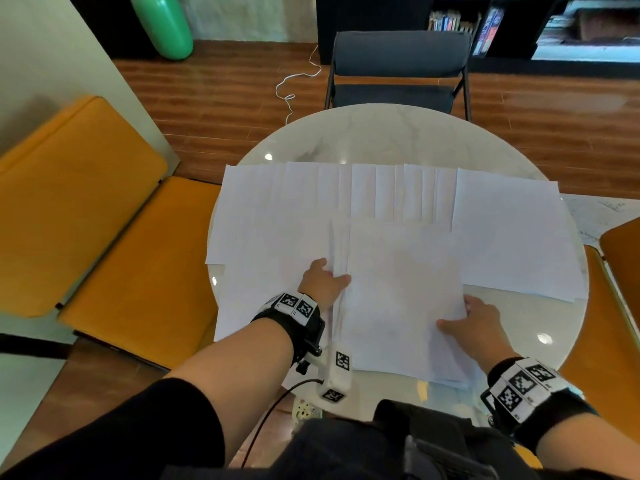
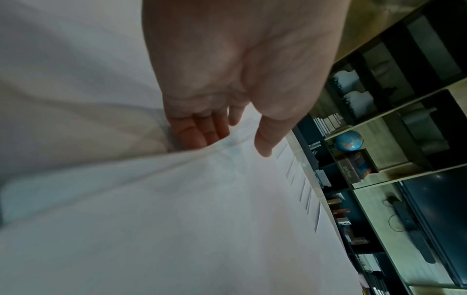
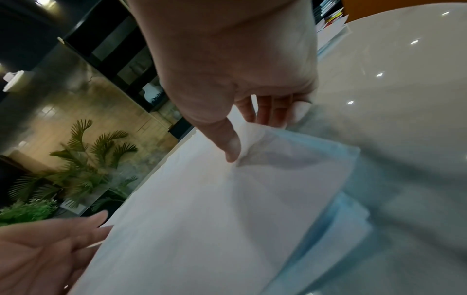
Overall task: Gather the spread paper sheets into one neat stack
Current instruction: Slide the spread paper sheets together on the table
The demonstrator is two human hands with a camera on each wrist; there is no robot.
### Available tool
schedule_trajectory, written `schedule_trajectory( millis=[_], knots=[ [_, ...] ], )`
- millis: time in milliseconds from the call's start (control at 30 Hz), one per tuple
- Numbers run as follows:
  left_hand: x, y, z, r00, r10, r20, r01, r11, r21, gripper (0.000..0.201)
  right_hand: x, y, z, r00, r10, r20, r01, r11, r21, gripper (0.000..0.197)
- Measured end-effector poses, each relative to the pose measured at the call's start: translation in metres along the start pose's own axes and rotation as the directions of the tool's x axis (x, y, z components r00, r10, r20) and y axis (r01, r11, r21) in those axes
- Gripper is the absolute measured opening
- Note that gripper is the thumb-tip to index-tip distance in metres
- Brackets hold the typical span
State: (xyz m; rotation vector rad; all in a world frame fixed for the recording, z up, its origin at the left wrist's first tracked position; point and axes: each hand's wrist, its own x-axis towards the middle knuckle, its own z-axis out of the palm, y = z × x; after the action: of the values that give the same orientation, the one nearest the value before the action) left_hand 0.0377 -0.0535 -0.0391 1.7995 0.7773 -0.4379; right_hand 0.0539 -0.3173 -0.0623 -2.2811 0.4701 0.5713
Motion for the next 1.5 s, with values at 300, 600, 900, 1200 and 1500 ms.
schedule_trajectory(
  millis=[300,600,900,1200,1500],
  knots=[
    [-0.009,-0.005,-0.004,0.976,0.002,0.219,-0.027,0.994,0.109,0.066,-0.006,-0.012,0.014,0.993,-0.085,0.087,0.084,0.996,0.011,0.051],
    [-0.010,-0.010,-0.033,0.969,0.077,0.235,-0.045,0.989,-0.139,0.057,-0.011,-0.017,0.017,0.990,-0.095,0.106,0.025,0.847,0.531,0.067],
    [0.000,-0.040,-0.094,0.957,0.175,-0.232,-0.101,0.949,0.297,0.045,-0.014,-0.050,0.047,0.995,-0.096,-0.022,0.098,0.986,0.134,0.034],
    [0.001,-0.073,-0.141,0.922,-0.068,-0.381,0.185,0.943,0.278,0.070,-0.031,-0.091,0.082,0.993,-0.119,0.010,0.117,0.982,0.148,0.032],
    [0.002,-0.069,-0.154,0.982,-0.110,-0.151,0.111,0.994,0.001,0.080,-0.038,-0.123,0.121,0.992,-0.103,0.079,0.088,0.980,0.181,0.031]
  ],
)
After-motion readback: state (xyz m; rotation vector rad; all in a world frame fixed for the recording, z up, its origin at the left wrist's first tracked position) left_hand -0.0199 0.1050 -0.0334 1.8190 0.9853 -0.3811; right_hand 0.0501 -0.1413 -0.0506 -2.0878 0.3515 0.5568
